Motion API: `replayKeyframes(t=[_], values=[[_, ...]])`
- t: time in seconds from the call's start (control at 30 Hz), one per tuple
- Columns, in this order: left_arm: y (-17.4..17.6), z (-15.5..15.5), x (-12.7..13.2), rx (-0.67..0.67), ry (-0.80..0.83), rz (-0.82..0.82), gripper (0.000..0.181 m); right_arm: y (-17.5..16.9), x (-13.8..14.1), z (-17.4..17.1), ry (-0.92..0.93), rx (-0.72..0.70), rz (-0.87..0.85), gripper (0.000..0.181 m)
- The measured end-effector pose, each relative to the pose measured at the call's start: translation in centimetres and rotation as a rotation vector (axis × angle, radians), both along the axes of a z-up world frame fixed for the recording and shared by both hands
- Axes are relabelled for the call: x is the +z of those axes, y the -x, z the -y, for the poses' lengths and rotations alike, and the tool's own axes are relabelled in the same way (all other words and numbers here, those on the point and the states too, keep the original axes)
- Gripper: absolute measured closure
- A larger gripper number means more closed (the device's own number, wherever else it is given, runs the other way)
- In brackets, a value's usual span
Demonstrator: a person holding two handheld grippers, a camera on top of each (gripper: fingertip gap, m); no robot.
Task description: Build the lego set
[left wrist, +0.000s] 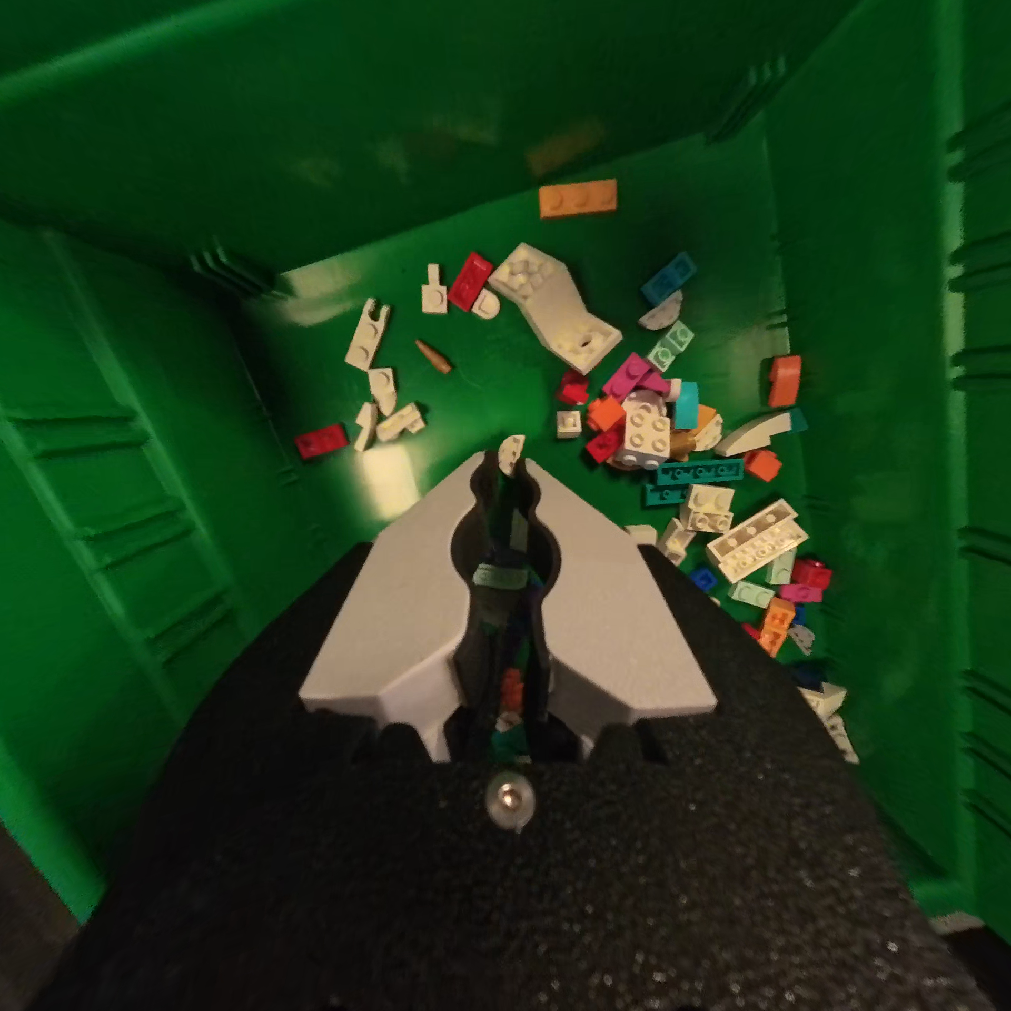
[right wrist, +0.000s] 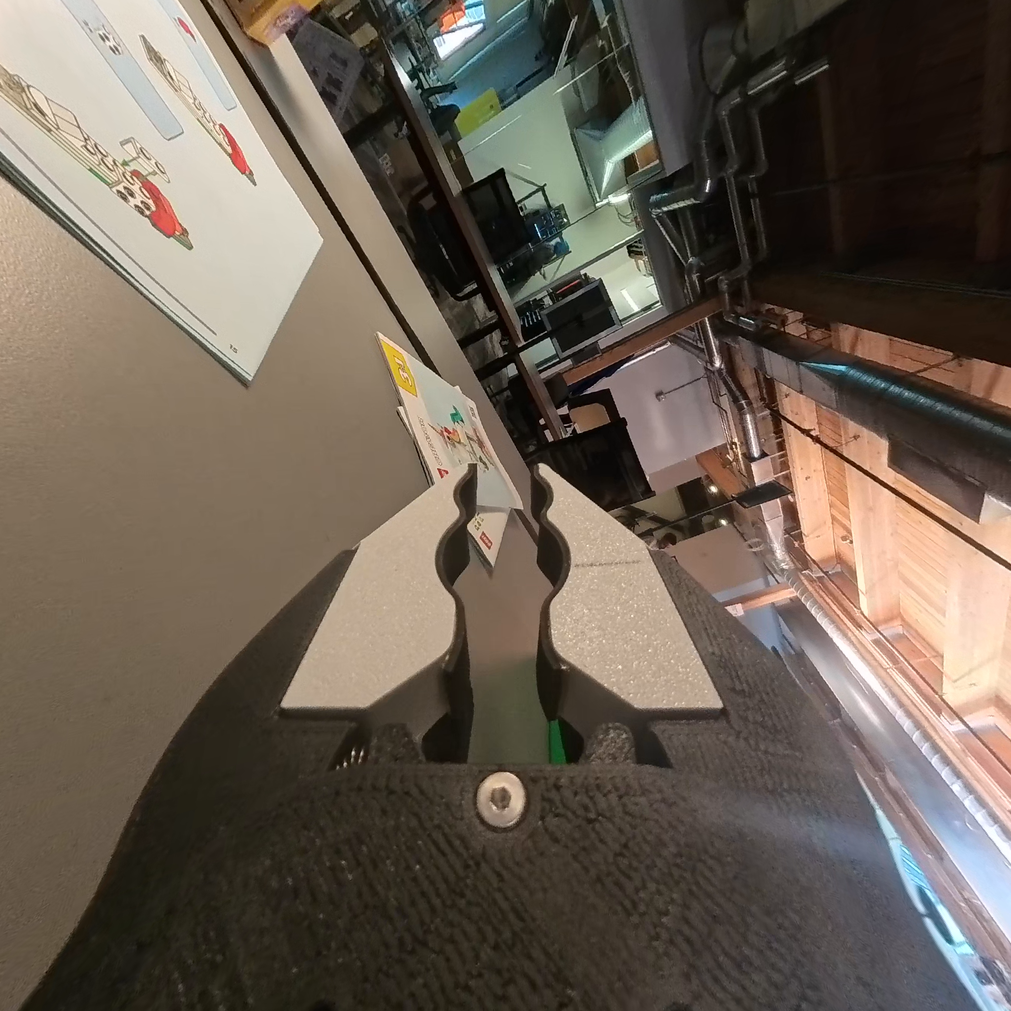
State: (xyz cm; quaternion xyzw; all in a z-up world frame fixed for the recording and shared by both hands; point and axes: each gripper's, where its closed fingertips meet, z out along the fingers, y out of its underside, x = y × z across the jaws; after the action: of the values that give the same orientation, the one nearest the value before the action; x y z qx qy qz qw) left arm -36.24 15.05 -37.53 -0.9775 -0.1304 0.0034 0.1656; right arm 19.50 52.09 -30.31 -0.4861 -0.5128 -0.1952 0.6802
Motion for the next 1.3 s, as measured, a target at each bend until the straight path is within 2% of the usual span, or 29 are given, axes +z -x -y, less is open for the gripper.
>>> replayKeyframes(t=[0.1, 0.23, 0.3, 0.4, 0.47, 0.53, 0.67, 0.8, 0.87, 0.93, 1.0, 1.13, 1.2, 1.3], values=[[-0.4, -0.3, 1.8, 0.007, -0.074, -0.06, 0.178, -0.1, 0.3, 0.0, 0.005, 0.003, -0.027, 0.163], [-3.3, -1.1, 7.9, -0.017, -0.271, -0.169, 0.178, -0.3, 1.0, 0.2, 0.016, 0.013, -0.093, 0.164], [-6.8, -1.7, 11.8, -0.075, -0.393, -0.211, 0.178, -0.3, 1.4, 0.3, 0.027, 0.025, -0.137, 0.164], [-14.1, -3.0, 17.6, -0.239, -0.595, -0.291, 0.177, 0.0, 2.0, 0.7, 0.045, 0.053, -0.202, 0.164], [-19.5, -4.2, 19.8, -0.357, -0.695, -0.33, 0.177, 0.4, 2.3, 1.0, 0.058, 0.081, -0.234, 0.163], [-24.8, -5.8, 19.7, -0.507, -0.743, -0.347, 0.177, 1.0, 2.6, 1.6, 0.07, 0.115, -0.255, 0.163], [-32.4, -9.7, 16.1, -0.721, -0.854, -0.378, 0.178, 3.8, 2.4, 4.4, 0.22, 0.258, -0.316, 0.158], [-37.0, -13.0, 11.4, -0.813, -1.014, -0.319, 0.178, 9.3, 1.9, 12.3, 0.589, 0.611, -0.362, 0.162], [-39.6, -13.4, 9.0, -0.911, -1.039, -0.196, 0.178, 11.2, 1.8, 17.3, 0.804, 0.799, -0.334, 0.165], [-40.6, -13.6, 7.9, -0.907, -1.035, -0.105, 0.178, 12.1, 2.4, 21.3, 0.991, 0.955, -0.327, 0.171], [-40.9, -13.7, 7.9, -0.922, -1.057, -0.127, 0.178, 12.5, 3.2, 23.6, 1.101, 1.047, -0.355, 0.172], [-41.0, -13.7, 8.2, -0.954, -1.101, -0.233, 0.178, 13.3, 2.2, 24.5, 1.171, 1.02, -0.302, 0.172], [-41.5, -13.4, 8.3, -0.986, -1.127, -0.282, 0.178, 13.6, 2.0, 24.6, 1.218, 1.03, -0.327, 0.178], [-41.4, -13.5, 7.9, -1.022, -1.096, -0.404, 0.178, 14.1, 1.2, 24.2, 1.227, 0.995, -0.349, 0.178]])
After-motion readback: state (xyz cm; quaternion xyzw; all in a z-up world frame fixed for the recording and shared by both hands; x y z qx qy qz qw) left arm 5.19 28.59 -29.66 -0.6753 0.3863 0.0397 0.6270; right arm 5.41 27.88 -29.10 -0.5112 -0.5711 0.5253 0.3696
